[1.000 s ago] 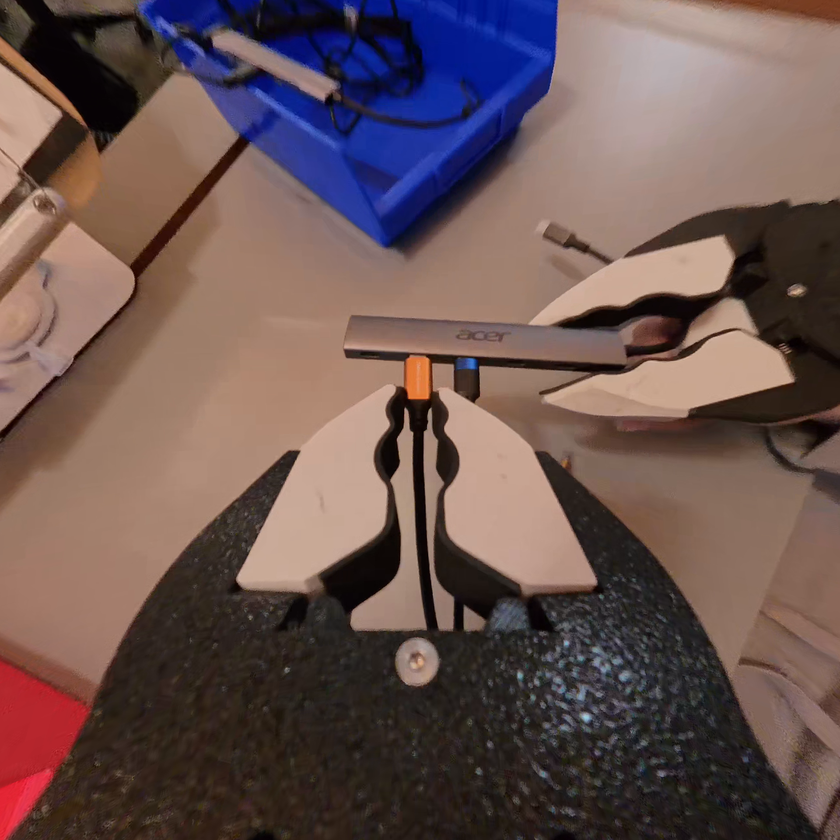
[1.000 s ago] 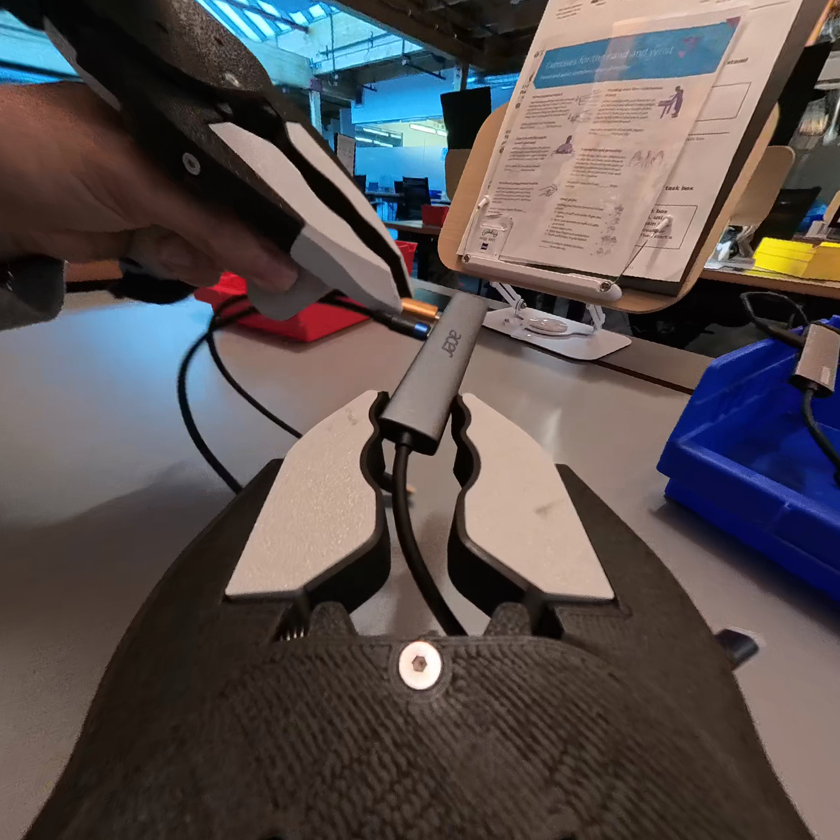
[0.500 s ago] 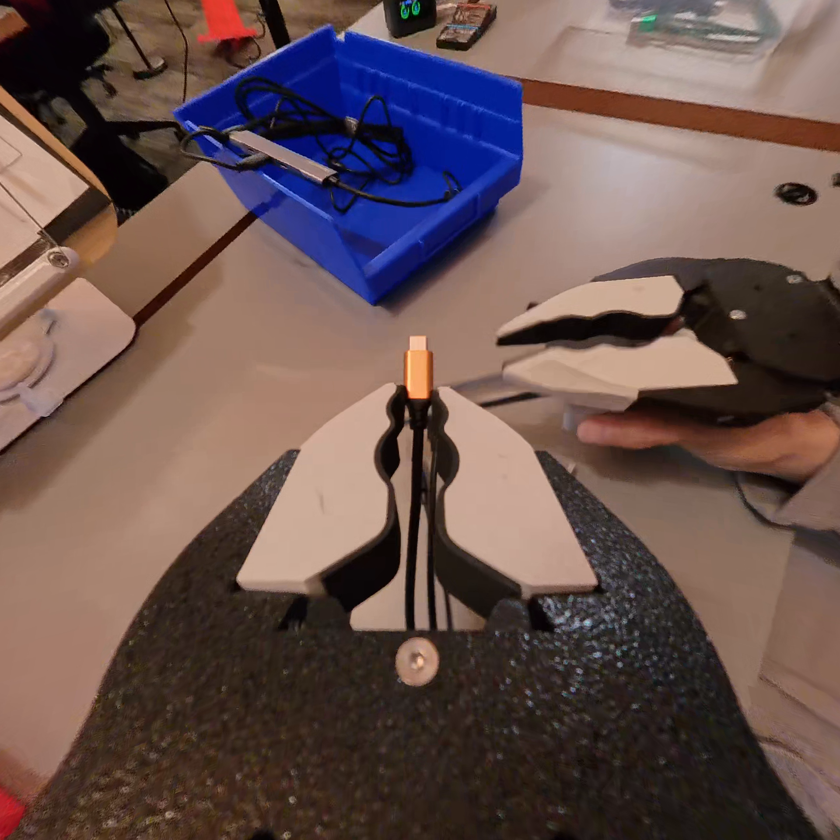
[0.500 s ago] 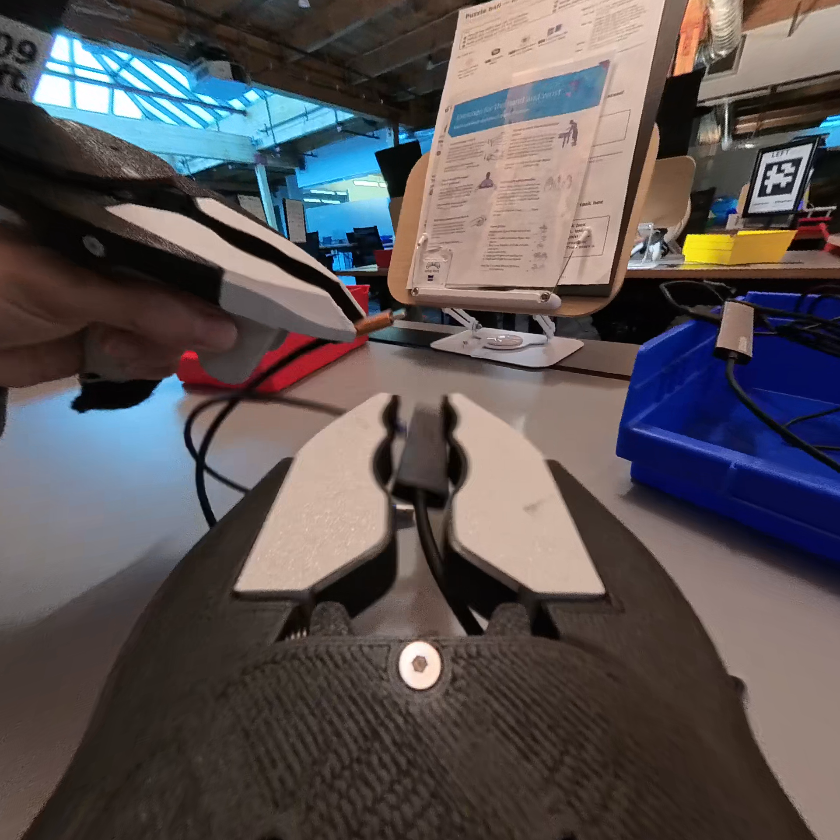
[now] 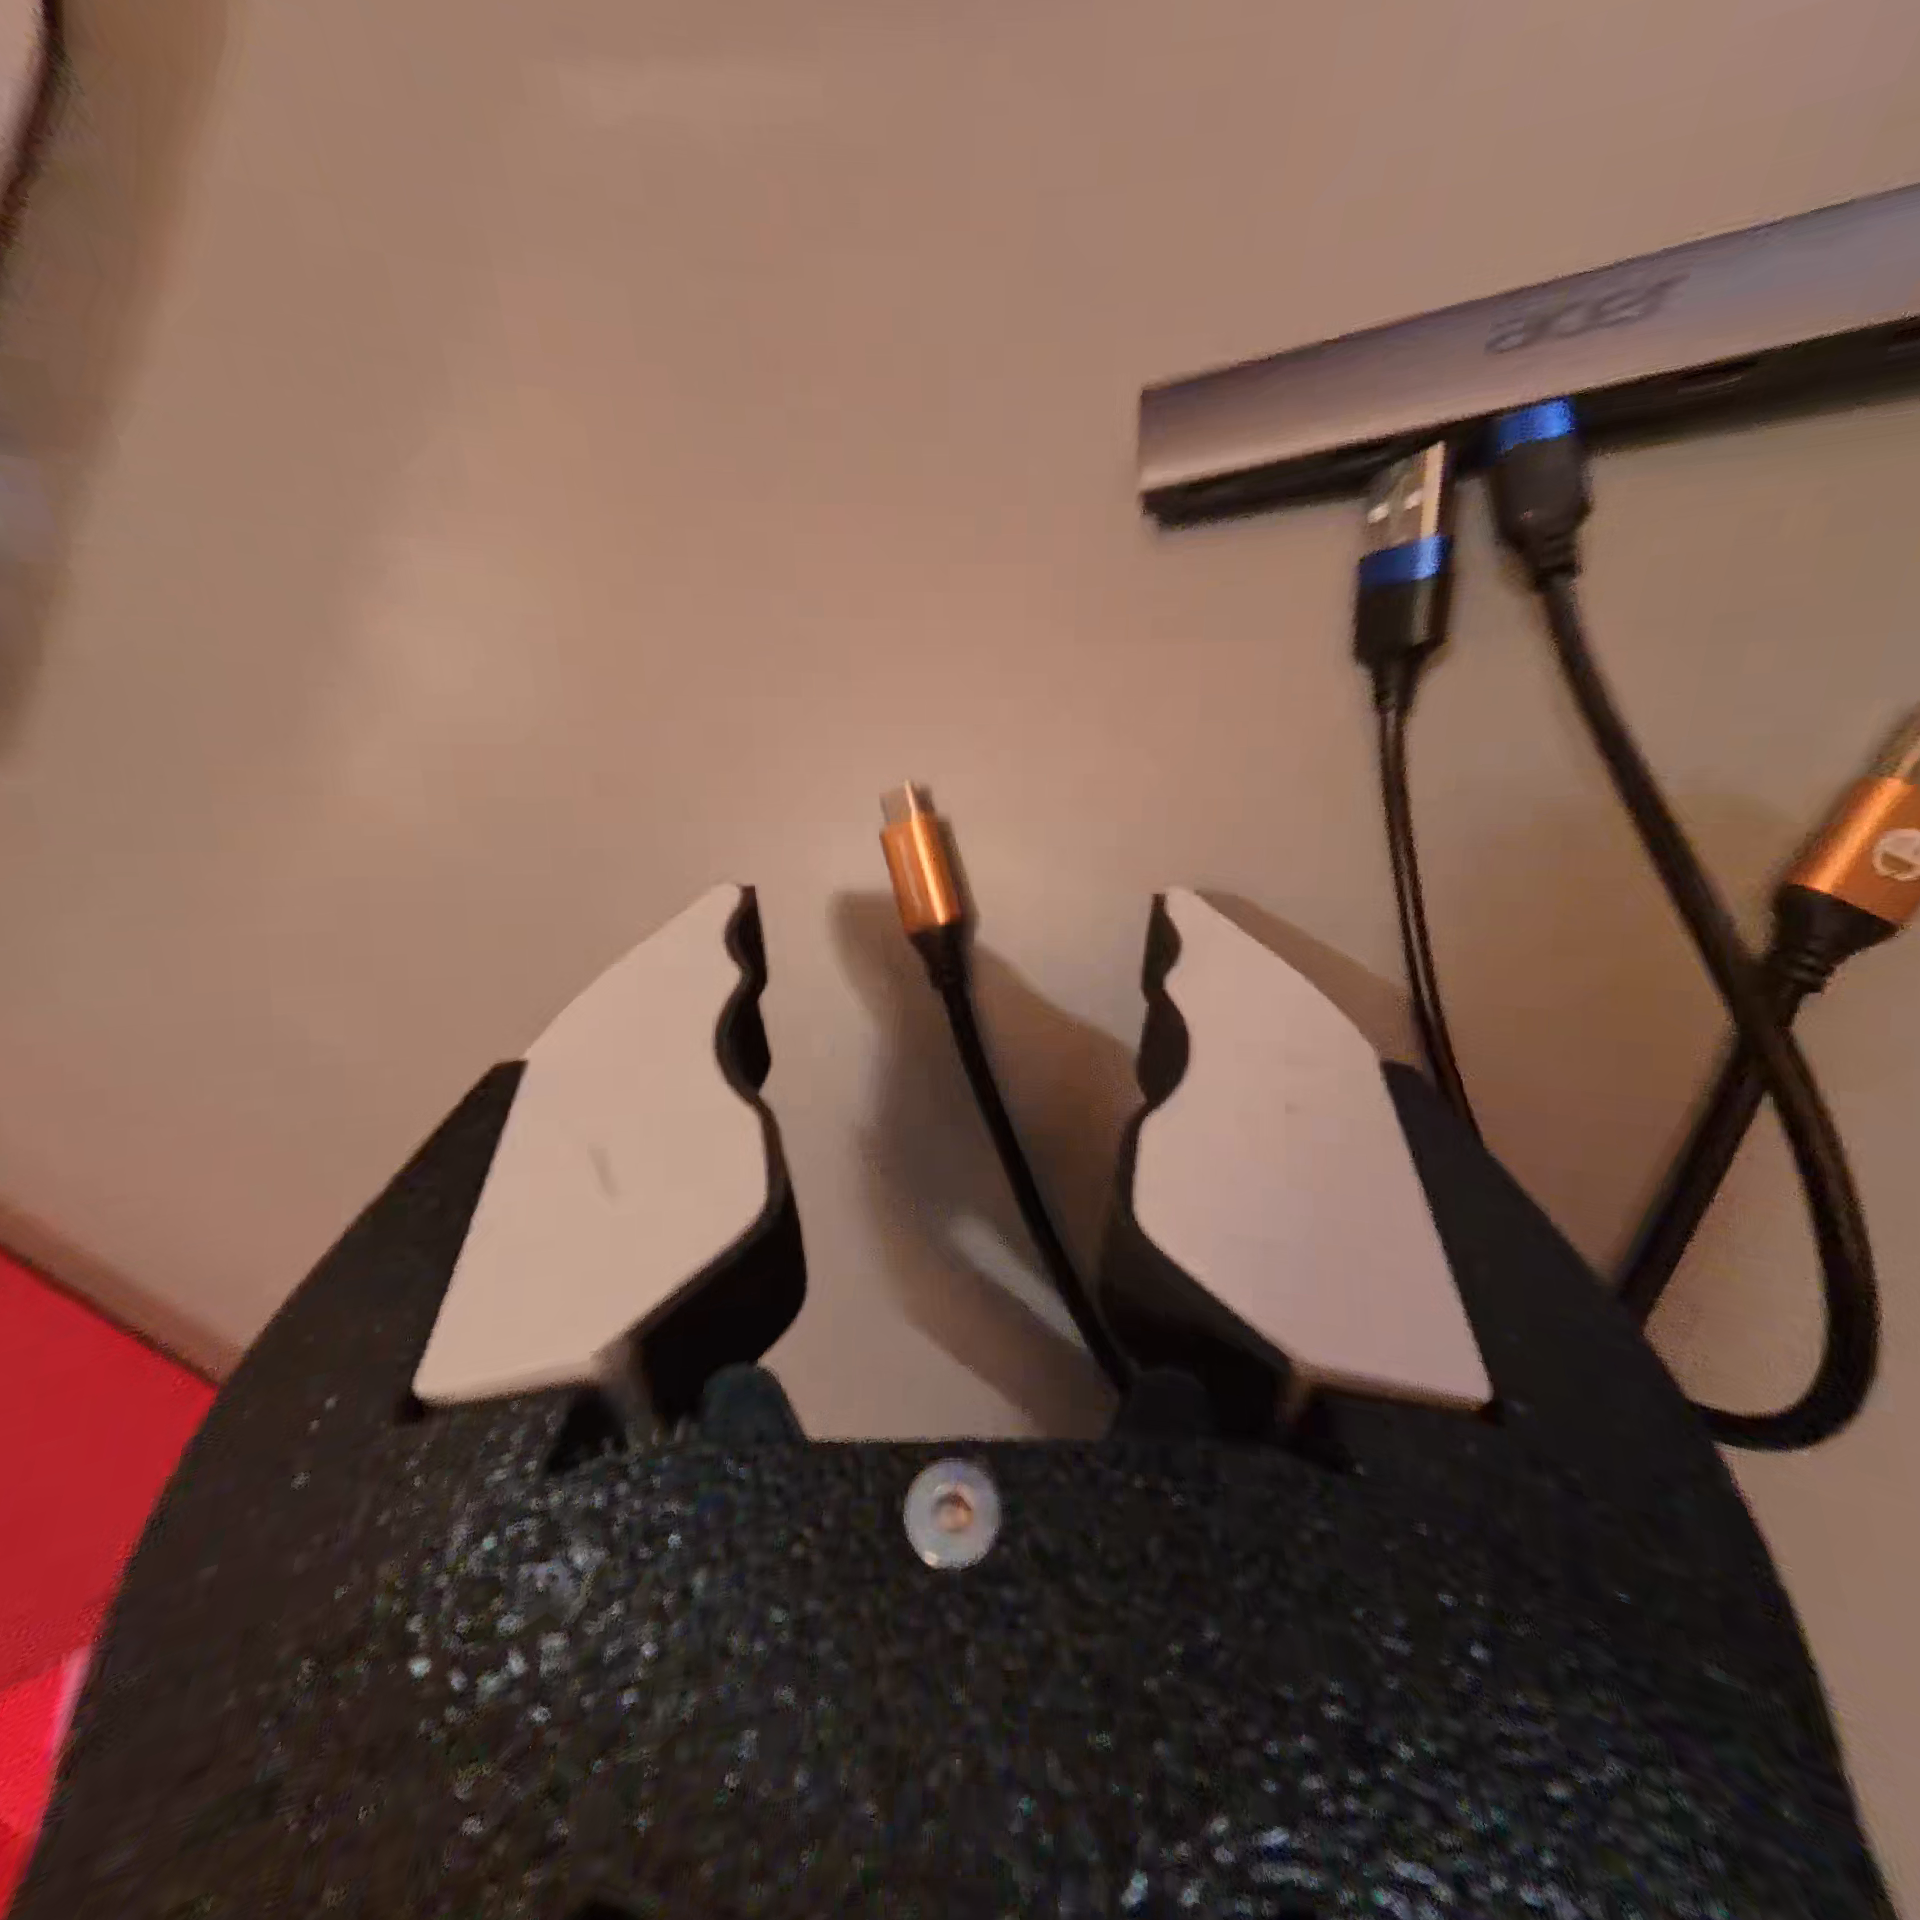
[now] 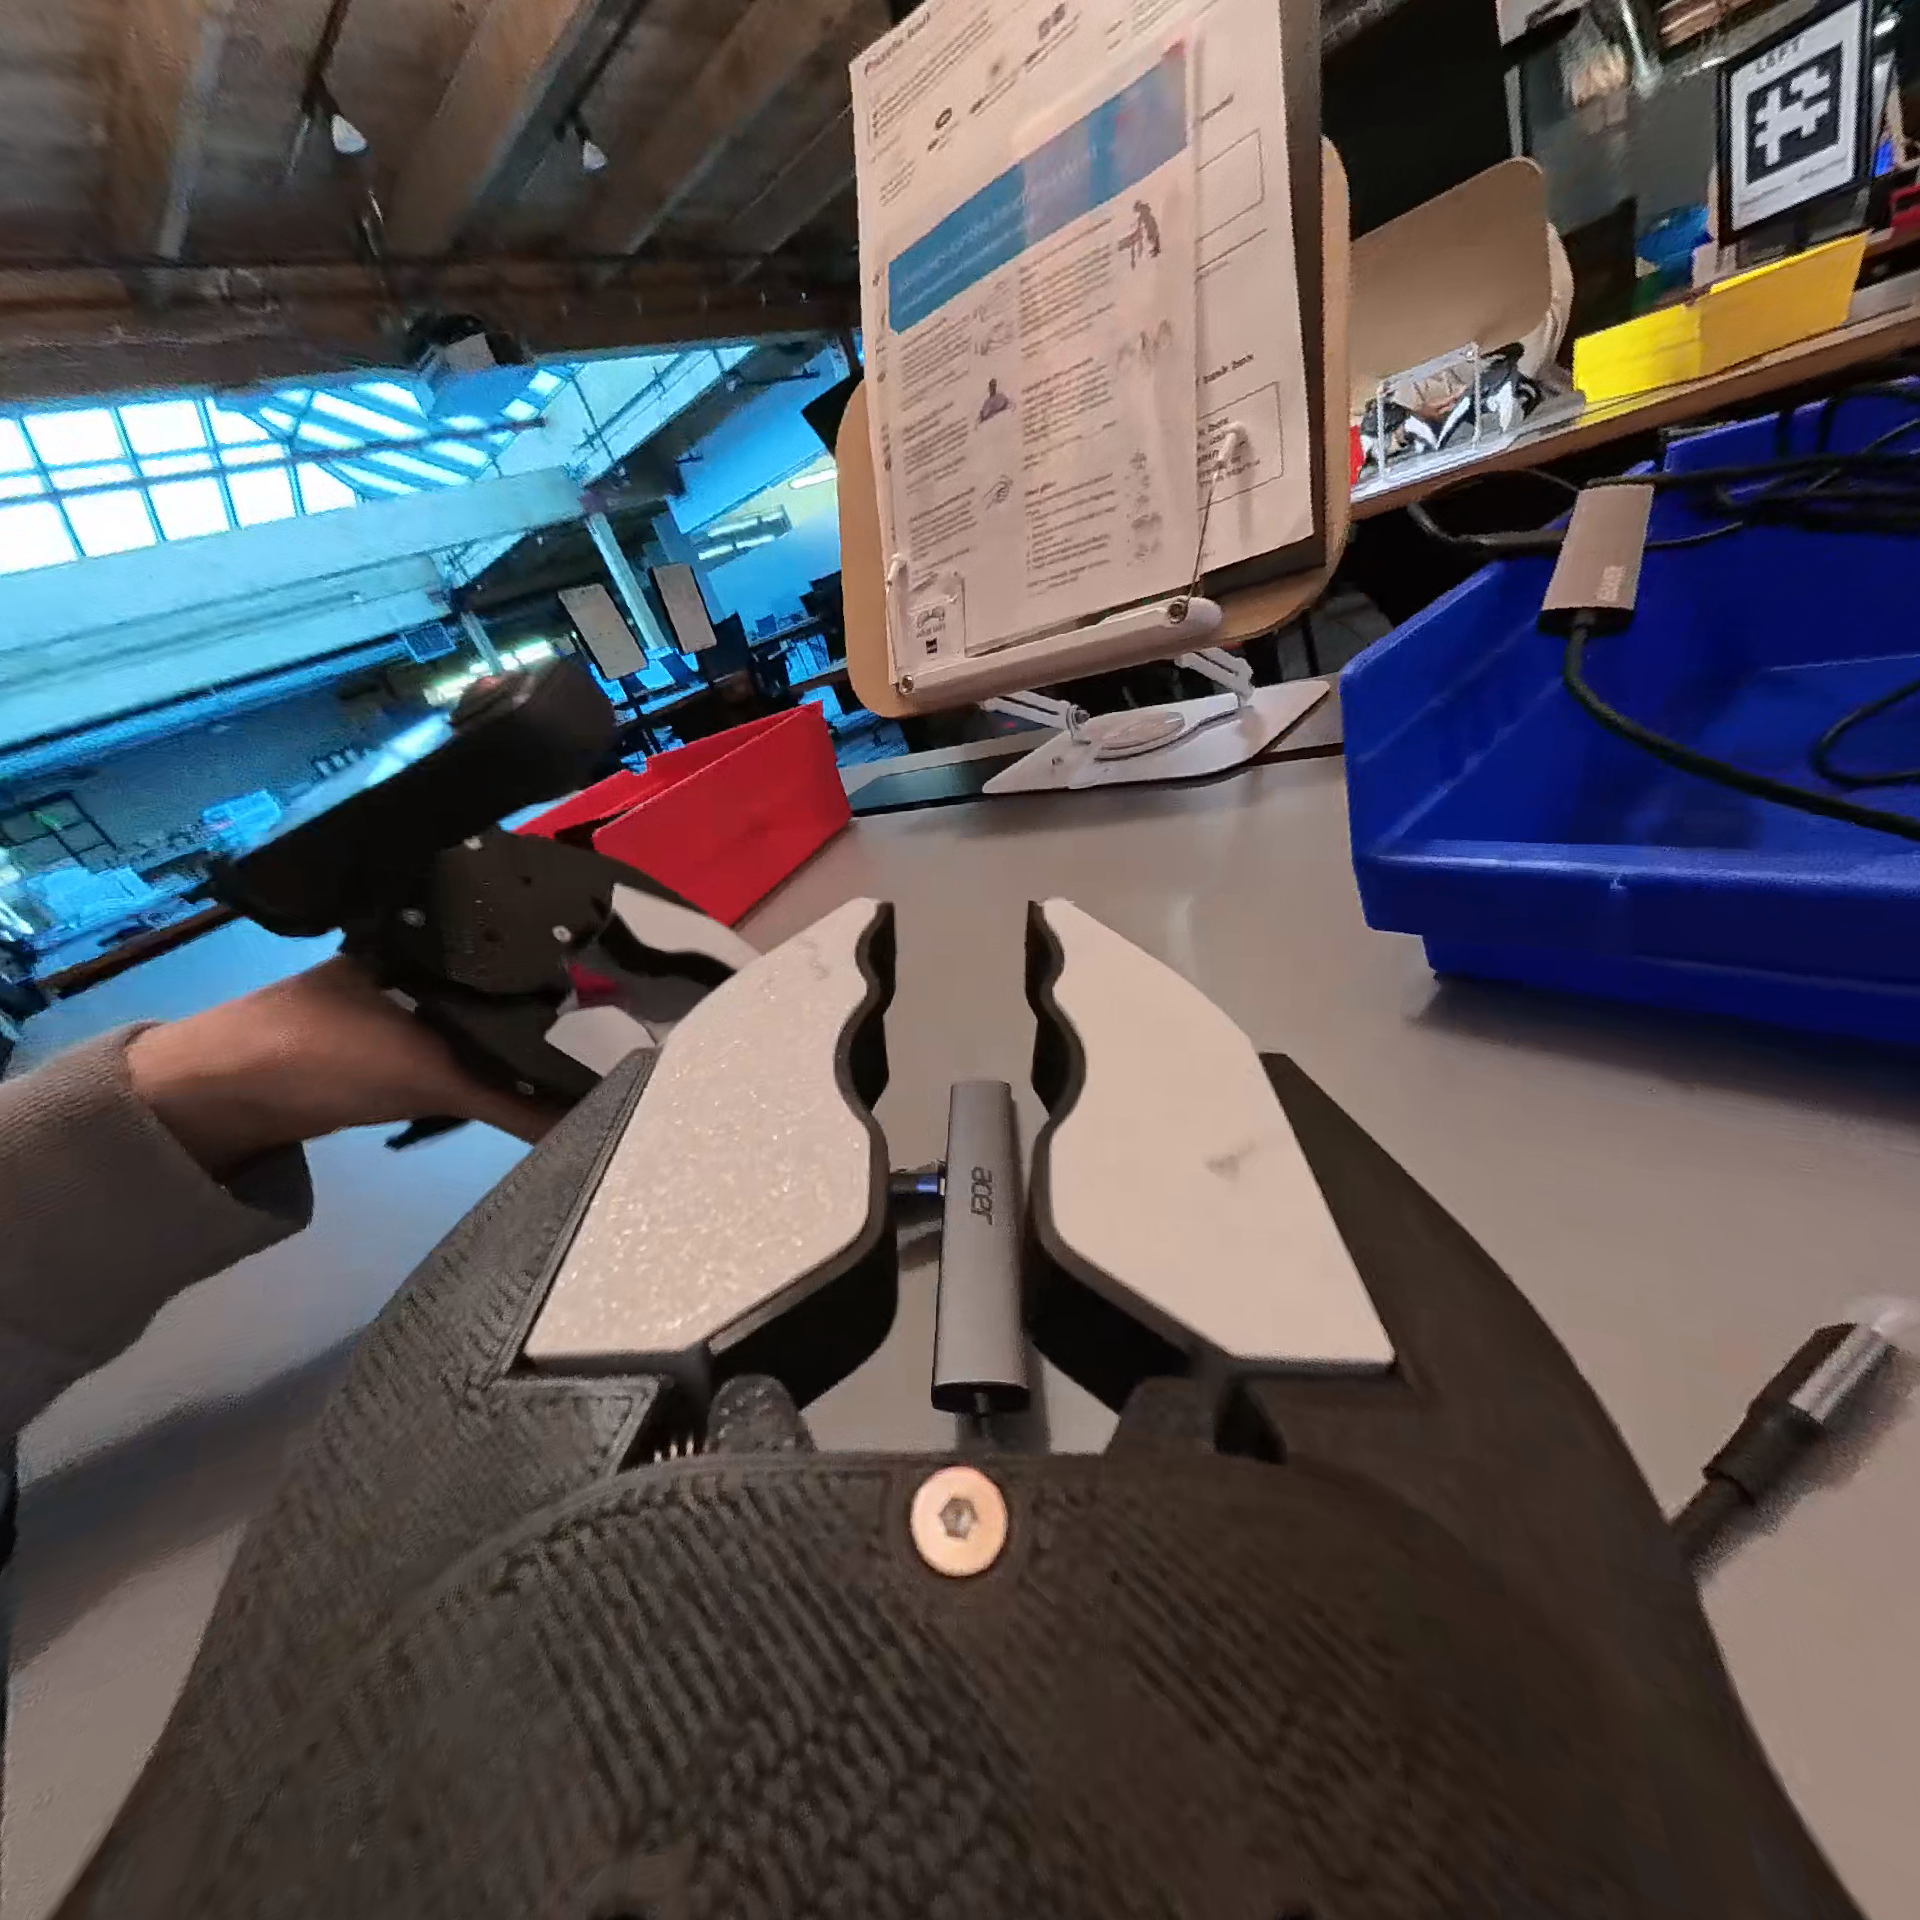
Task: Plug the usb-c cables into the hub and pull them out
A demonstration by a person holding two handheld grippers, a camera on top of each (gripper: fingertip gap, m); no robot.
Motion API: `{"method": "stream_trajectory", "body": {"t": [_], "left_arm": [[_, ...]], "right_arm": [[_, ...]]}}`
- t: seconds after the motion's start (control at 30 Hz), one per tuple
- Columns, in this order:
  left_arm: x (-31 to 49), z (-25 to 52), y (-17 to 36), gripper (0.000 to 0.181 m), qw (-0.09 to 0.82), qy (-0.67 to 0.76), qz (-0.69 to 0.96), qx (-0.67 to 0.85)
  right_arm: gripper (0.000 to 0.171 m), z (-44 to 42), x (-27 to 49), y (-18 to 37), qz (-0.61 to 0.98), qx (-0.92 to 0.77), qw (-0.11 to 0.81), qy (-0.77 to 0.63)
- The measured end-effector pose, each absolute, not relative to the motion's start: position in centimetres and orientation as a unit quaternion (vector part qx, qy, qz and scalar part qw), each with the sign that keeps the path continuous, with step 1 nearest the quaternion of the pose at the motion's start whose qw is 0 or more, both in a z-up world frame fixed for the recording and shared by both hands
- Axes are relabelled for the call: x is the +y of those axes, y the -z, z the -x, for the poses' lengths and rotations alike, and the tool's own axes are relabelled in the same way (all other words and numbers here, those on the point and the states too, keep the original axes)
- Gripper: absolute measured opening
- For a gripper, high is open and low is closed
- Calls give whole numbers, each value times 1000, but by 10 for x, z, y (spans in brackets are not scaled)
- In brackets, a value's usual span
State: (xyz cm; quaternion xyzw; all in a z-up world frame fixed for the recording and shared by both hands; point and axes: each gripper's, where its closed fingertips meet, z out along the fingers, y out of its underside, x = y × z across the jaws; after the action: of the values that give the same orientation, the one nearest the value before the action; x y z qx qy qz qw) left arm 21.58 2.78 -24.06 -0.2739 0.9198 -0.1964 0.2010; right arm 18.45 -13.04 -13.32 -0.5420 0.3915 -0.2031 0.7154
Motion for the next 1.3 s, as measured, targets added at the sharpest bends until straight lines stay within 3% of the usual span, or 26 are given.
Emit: {"method": "stream_trajectory", "body": {"t": [0.03, 0.23, 0.4, 0.47, 0.53, 0.67, 0.87, 1.0, 1.3], "left_arm": [[19, -217, 234, 62, 213, 211, 232, 925], [-40, -215, 215, 48, 252, 256, -84, 929], [-54, -219, 236, 41, 275, 213, -237, 907], [-59, -226, 239, 27, 330, 198, -278, 880], [-61, -227, 243, 12, 356, 186, -301, 865], [-62, -233, 237, 9, 392, 214, -238, 863], [-61, -235, 175, 8, 480, 241, -174, 825], [-68, -216, 152, 8, 512, 257, -198, 795], [-74, -170, 131, 7, 584, 209, -379, 687]], "right_arm": [[25, -185, -130, 134, 555, 387, 705, 214], [55, -181, -121, 172, 710, 350, 570, 221], [55, -176, -120, 177, 716, 358, 572, 181], [55, -175, -121, 176, 716, 359, 574, 172], [55, -176, -124, 178, 720, 359, 568, 174], [59, -175, -125, 185, 729, 364, 556, 163], [71, -184, -119, 173, 701, 366, 569, 224], [74, -188, -121, 161, 671, 361, 591, 264], [67, -161, -111, 150, 682, 272, 659, 163]]}}
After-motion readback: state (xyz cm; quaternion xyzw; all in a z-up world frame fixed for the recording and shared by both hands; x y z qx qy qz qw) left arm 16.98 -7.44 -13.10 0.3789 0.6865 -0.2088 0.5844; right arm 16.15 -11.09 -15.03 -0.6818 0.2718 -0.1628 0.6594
